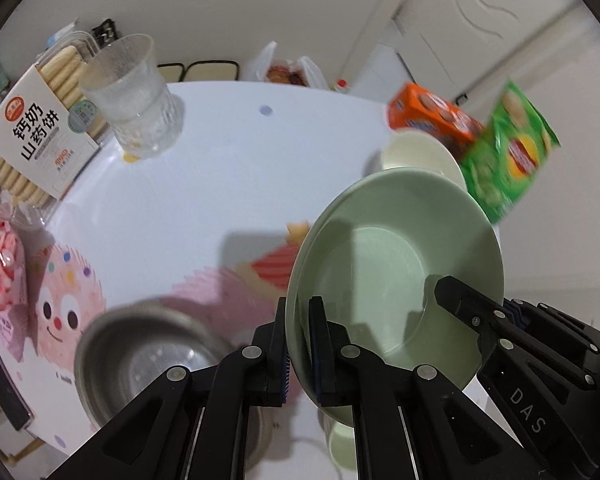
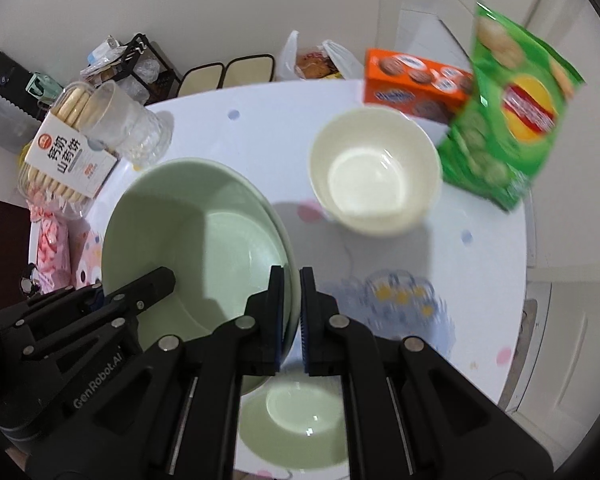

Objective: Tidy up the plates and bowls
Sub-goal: 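Lift and carry the second green bowl over the first green bowl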

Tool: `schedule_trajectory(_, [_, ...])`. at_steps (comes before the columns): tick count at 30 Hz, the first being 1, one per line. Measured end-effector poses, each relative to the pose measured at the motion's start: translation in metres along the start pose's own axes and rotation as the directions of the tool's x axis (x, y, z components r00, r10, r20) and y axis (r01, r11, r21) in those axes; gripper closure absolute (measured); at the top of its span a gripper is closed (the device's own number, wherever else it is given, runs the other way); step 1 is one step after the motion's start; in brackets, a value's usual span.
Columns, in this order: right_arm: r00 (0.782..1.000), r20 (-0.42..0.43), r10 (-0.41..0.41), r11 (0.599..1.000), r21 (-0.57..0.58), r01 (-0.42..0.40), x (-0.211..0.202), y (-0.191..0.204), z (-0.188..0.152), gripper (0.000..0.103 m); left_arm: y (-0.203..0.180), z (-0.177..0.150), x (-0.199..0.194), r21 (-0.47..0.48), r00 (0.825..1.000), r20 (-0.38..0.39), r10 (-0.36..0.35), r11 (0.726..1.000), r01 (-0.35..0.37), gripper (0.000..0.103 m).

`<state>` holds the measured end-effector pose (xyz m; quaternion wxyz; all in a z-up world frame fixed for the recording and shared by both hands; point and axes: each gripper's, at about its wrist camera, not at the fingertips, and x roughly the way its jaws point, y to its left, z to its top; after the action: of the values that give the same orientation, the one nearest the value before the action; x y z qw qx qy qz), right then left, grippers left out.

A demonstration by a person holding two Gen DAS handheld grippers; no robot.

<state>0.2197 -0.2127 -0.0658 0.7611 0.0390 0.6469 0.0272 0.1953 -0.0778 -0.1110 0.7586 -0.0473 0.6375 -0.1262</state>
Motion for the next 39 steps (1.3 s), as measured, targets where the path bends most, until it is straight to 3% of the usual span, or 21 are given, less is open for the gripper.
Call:
schedule_trajectory(14, [0.999,-0.022,-0.036,0.997,0.074,0.038,-0.015,-0.020,-0.090,0.093,-0.026,-0.069,0.005,0.088,0.997,-0.064,-0.033,0.995,0.039,0.096])
schedule_trajectory(39, [0.995,-0.079,-0.057,0.993,0.095,0.064,0.004,-0.035,-0.144,0.093,-0.042,-0.105,0.030,0.120,0.992,-0.128,0.006,0.993,0.009,0.096])
